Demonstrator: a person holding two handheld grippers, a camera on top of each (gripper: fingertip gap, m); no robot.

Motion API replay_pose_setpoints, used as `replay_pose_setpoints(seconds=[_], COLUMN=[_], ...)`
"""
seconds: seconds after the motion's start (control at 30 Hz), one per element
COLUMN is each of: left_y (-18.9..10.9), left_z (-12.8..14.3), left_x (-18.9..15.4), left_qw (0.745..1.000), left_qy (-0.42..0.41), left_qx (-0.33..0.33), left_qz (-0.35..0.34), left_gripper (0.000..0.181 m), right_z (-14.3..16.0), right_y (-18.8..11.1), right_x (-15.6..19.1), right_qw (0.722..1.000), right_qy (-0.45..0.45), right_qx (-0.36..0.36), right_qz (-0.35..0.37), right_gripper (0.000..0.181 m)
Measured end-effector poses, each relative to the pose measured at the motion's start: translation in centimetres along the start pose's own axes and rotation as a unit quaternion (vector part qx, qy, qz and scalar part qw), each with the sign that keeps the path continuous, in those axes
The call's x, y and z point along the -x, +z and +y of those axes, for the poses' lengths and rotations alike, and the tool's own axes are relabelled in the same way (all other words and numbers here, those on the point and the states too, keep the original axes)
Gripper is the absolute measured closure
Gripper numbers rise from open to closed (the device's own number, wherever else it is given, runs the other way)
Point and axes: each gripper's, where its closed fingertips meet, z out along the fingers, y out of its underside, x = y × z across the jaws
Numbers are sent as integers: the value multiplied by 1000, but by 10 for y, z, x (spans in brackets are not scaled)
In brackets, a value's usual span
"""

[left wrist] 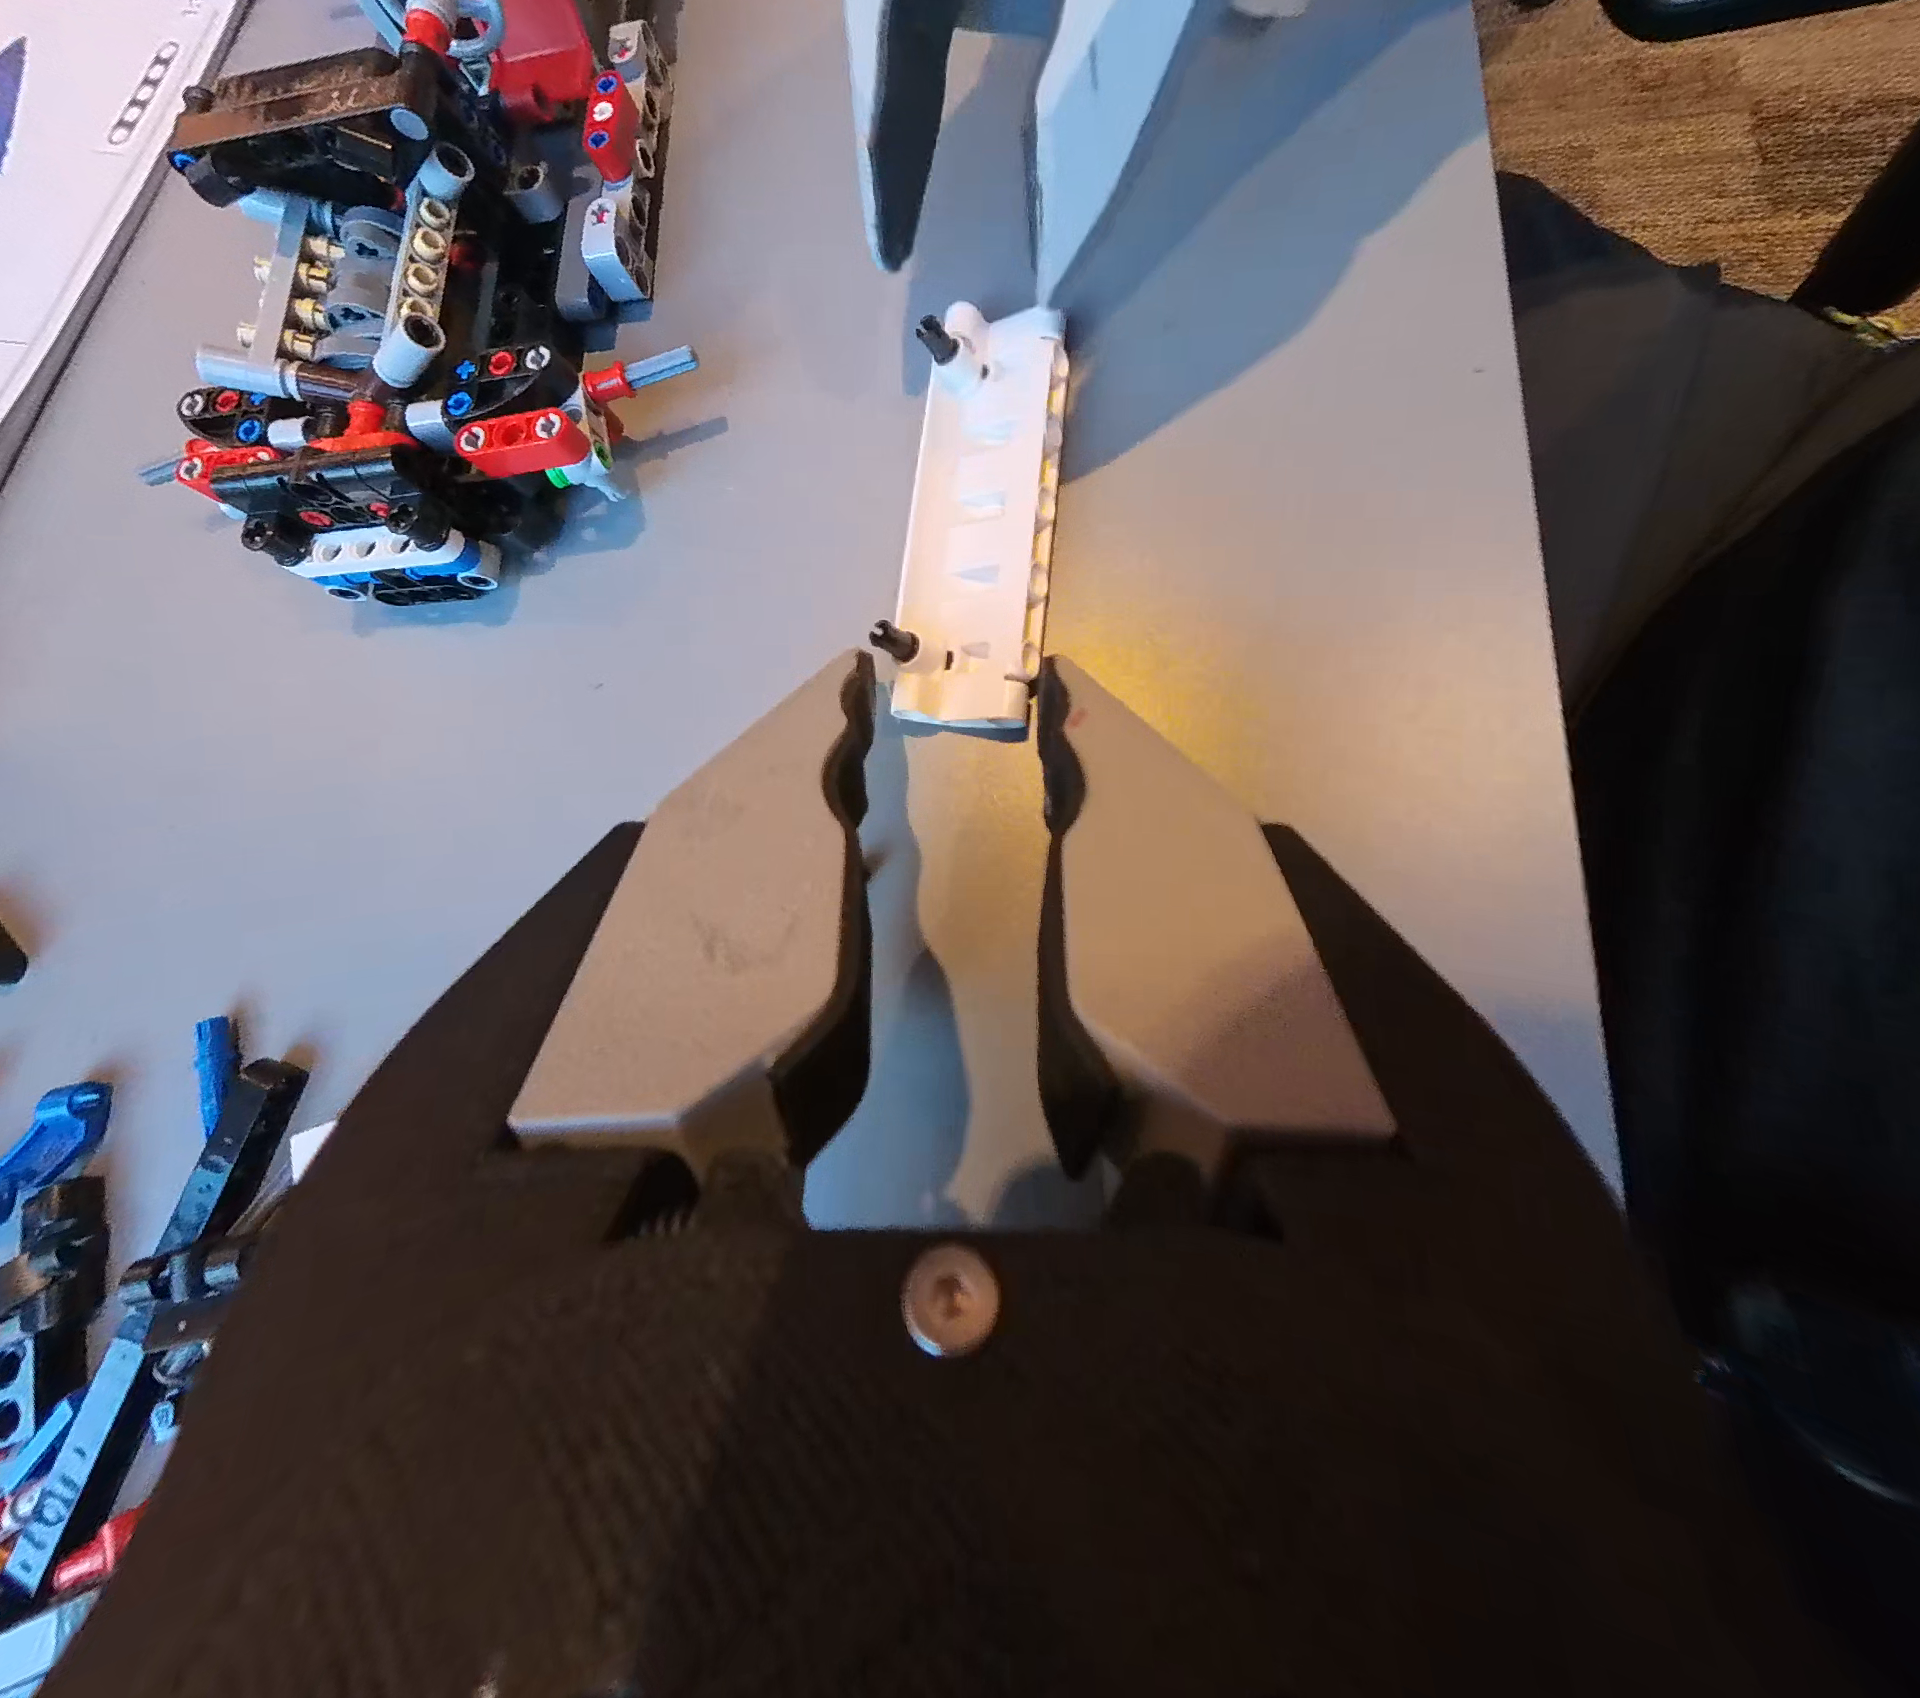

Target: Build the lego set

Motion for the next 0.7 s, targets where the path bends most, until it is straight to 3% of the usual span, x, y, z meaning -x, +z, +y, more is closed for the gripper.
replay_pose_setpoints(seconds=[0.53, 0.7], left_y=[0, -2], left_z=[0, -2], left_x=[0, 0], left_qw=[1000, 1000], left_qy=[-4, 0], left_qx=[-1, -9], left_qz=[4, 1], left_gripper=[153, 153], right_z=[0, -14], right_y=[10, 1], right_x=[-9, -18], right_qw=[999, 994], right_qy=[-44, -62], right_qx=[-19, -76], right_qz=[14, 37], right_gripper=[154, 154])
